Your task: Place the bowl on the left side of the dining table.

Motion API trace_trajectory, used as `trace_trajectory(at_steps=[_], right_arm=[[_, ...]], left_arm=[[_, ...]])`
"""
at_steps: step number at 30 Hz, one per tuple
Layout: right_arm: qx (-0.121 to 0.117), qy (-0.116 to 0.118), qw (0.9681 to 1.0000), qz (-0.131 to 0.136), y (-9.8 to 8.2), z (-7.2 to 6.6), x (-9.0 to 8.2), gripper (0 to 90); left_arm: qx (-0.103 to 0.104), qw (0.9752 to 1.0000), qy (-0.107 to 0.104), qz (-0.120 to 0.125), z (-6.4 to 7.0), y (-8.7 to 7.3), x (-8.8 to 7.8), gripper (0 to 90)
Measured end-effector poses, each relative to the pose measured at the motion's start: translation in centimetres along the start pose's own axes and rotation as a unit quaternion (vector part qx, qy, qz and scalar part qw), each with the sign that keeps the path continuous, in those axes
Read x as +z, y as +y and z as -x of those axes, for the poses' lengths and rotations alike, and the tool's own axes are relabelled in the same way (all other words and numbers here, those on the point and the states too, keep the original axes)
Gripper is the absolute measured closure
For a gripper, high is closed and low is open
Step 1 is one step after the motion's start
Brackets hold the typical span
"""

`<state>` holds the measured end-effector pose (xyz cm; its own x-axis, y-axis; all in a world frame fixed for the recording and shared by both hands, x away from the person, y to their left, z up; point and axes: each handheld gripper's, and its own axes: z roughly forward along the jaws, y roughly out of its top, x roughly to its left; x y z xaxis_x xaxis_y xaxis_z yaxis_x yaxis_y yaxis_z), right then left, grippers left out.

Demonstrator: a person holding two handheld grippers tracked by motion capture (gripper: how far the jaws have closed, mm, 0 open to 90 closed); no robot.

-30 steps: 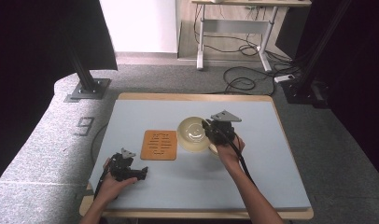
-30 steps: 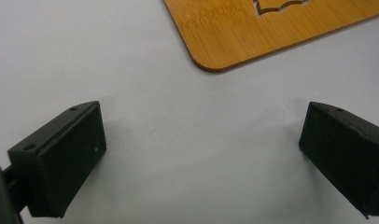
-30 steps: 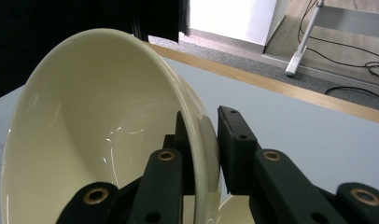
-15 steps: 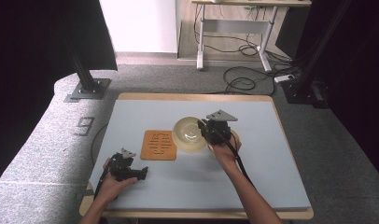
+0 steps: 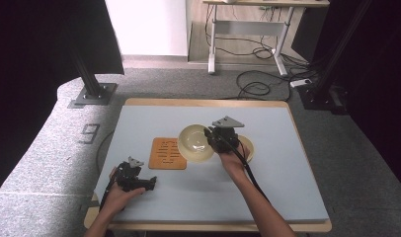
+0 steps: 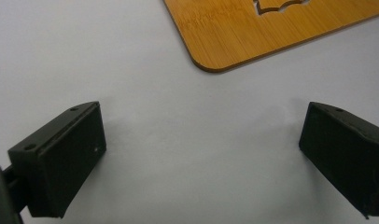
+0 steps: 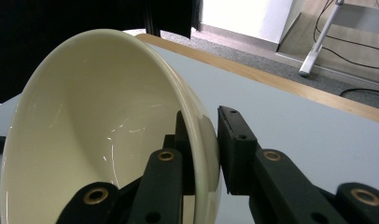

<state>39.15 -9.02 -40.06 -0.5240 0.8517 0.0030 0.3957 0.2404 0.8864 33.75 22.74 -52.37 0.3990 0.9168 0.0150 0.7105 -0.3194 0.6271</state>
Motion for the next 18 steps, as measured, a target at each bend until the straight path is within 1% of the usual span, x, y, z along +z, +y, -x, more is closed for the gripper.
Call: trace_trajectory(at_steps=[6,13,18], right_arm=[[-0.003,0.001,1.0,-0.008,-0.2,-0.5,0.6,78.8],[-0.004,0.004,0.9999,-0.01,-0.3,-0.7,0.9,78.8],[-0.005,0.008,0.9998,-0.016,-0.4,-1.0,1.5,78.8]], left_arm=[[0.0,1.0,0.0,0.0,0.0,0.0,0.0,0.8],[0.002,1.0,0.002,0.002,0.0,-0.1,-0.1,1.1],[-0.002,0.9999,0.001,0.012,0.0,-0.4,0.0,1.4]])
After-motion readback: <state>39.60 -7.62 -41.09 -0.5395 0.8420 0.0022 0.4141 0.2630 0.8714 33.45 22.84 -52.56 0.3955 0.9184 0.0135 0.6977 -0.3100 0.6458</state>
